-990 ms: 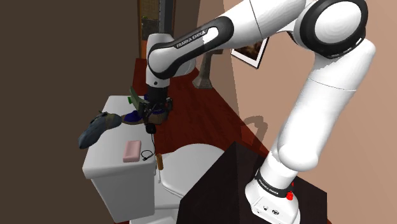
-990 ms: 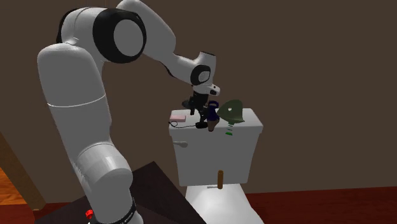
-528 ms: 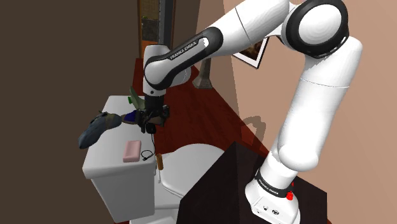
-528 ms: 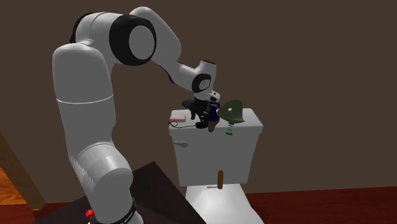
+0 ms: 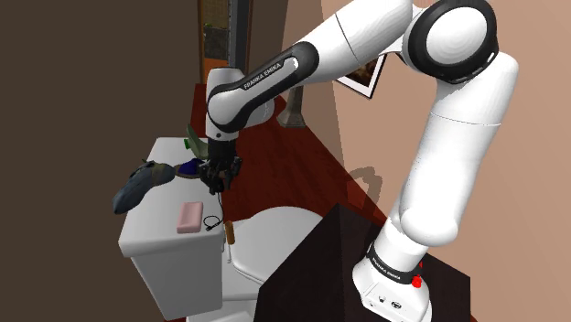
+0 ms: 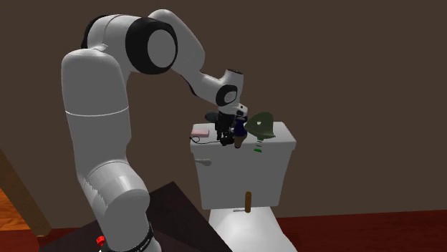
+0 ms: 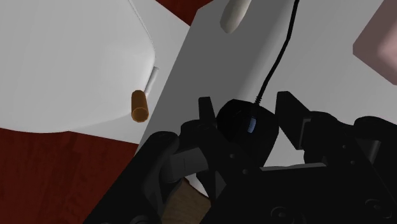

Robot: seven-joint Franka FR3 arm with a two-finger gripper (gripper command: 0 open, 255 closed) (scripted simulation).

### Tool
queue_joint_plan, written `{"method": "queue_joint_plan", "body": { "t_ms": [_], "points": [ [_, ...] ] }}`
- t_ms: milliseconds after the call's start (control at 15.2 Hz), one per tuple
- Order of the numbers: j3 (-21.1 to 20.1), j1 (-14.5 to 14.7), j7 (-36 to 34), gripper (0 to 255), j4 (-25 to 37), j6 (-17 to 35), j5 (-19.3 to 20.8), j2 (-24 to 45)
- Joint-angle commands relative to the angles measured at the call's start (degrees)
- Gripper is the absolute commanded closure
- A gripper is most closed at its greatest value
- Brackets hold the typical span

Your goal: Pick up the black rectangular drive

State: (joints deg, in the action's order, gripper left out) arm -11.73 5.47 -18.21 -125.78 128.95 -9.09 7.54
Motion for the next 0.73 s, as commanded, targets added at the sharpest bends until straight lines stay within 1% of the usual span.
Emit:
{"method": "queue_joint_plan", "body": {
  "t_ms": [0, 264, 660],
  "points": [
    [0.0, 0.0, 0.0, 255, 0.0, 0.0, 0.0, 0.0],
    [0.0, 0.0, 0.0, 255, 0.0, 0.1, 0.0, 0.0],
    [0.0, -0.2, -0.3, 255, 1.6, -4.3, -0.2, -2.8]
  ]
}}
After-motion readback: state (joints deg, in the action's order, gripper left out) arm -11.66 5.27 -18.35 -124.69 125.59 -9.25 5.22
